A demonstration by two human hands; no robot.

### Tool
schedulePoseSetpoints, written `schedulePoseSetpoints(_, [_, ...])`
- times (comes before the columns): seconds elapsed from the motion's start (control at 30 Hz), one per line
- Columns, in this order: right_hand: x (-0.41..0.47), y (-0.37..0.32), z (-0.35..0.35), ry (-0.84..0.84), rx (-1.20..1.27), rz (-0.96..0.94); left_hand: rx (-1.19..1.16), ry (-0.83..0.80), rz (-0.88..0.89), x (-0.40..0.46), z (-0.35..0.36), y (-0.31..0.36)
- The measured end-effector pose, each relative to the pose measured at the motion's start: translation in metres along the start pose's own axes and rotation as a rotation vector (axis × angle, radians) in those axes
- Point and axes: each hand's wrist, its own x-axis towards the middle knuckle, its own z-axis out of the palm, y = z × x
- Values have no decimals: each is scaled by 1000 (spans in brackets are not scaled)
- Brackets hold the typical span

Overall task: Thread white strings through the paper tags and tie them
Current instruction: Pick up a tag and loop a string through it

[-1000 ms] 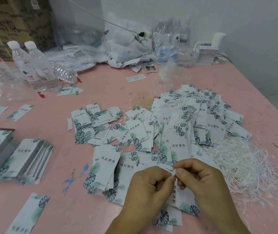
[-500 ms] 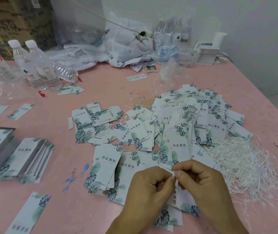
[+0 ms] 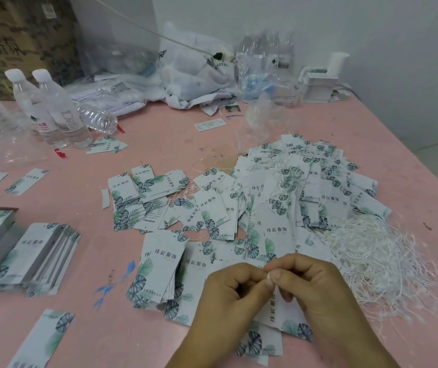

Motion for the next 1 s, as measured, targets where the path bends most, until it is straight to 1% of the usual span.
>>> schedulePoseSetpoints(0.17, [1, 3, -1, -53, 52, 6, -151, 37, -26, 6, -4, 2])
schedulePoseSetpoints(0.23, [1, 3, -1, -34, 44, -1, -280, 58, -39, 8, -8, 4])
schedulePoseSetpoints(0.3, [0, 2, 0, -16, -86, -51, -476, 62, -74, 11, -12, 5])
schedulePoseSetpoints(0.4, [-4, -1, 4, -103, -303, -88, -743, 30, -131, 12, -15, 5])
schedulePoseSetpoints(0.47, [-6, -3, 8, -166, -365, -74, -875, 6, -132, 13, -18, 6])
schedulePoseSetpoints(0.53, [-7, -3, 10, -223, -358, -29, -965, -2, -121, 14, -21, 7])
schedulePoseSetpoints(0.6, [-6, -5, 11, -253, -326, 14, -1062, 25, -132, 15, -22, 9])
schedulePoseSetpoints(0.7, [-5, -7, 9, -232, -290, 27, -1153, 110, -147, 19, -26, 7])
schedulePoseSetpoints(0.77, [-4, -8, 5, -251, -215, 61, -1171, 194, -173, 22, -28, 5])
schedulePoseSetpoints(0.8, [-4, -8, 3, -284, -133, 74, -1162, 247, -195, 23, -28, 4])
schedulePoseSetpoints(0.87, [-4, -8, 0, -344, 145, 121, -1071, 335, -232, 24, -27, 0])
schedulePoseSetpoints(0.93, [-3, -9, 2, -317, 431, 179, -843, 382, -238, 22, -23, -3])
schedulePoseSetpoints(1.0, [0, -7, 7, -248, 609, 206, -488, 391, -232, 16, -18, -10])
